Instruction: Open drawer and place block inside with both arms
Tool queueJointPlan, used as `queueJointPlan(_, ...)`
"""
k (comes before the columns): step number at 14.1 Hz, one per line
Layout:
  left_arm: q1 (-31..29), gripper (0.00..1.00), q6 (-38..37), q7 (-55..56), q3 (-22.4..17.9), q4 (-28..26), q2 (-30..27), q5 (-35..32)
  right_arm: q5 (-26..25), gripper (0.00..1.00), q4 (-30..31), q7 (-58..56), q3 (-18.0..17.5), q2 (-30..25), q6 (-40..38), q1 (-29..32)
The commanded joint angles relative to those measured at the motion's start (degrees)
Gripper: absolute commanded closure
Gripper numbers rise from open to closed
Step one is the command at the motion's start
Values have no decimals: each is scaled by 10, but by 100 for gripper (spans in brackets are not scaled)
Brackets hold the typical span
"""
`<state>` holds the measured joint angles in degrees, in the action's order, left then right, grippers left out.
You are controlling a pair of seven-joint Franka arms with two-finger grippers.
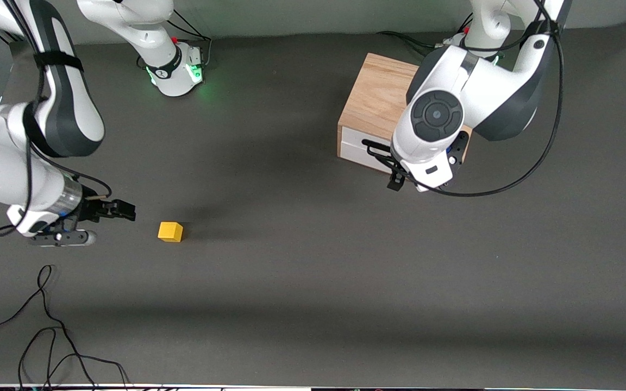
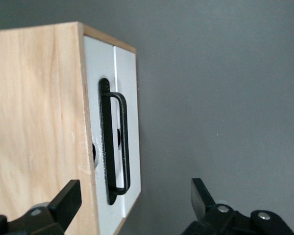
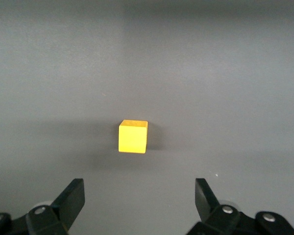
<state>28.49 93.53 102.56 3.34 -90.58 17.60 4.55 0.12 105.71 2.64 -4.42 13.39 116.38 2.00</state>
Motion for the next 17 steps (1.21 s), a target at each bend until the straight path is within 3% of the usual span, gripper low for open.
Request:
queueJointPlan(1, -3, 0, -7, 47, -2, 14, 23, 12, 10, 0, -2, 6, 4, 31, 30, -2)
queueJointPlan(4, 0, 0, 23, 45, -1, -19, 41, 11, 10, 0, 5, 5, 4, 66, 79, -2)
queueJointPlan(8, 3, 0, 79, 43, -1, -51, 57, 10, 10, 0, 74, 5, 5, 71, 180, -1)
queueJointPlan(17, 20, 0, 97, 6, 4, -103, 66, 5, 9, 0, 76, 76, 5, 120, 207, -29)
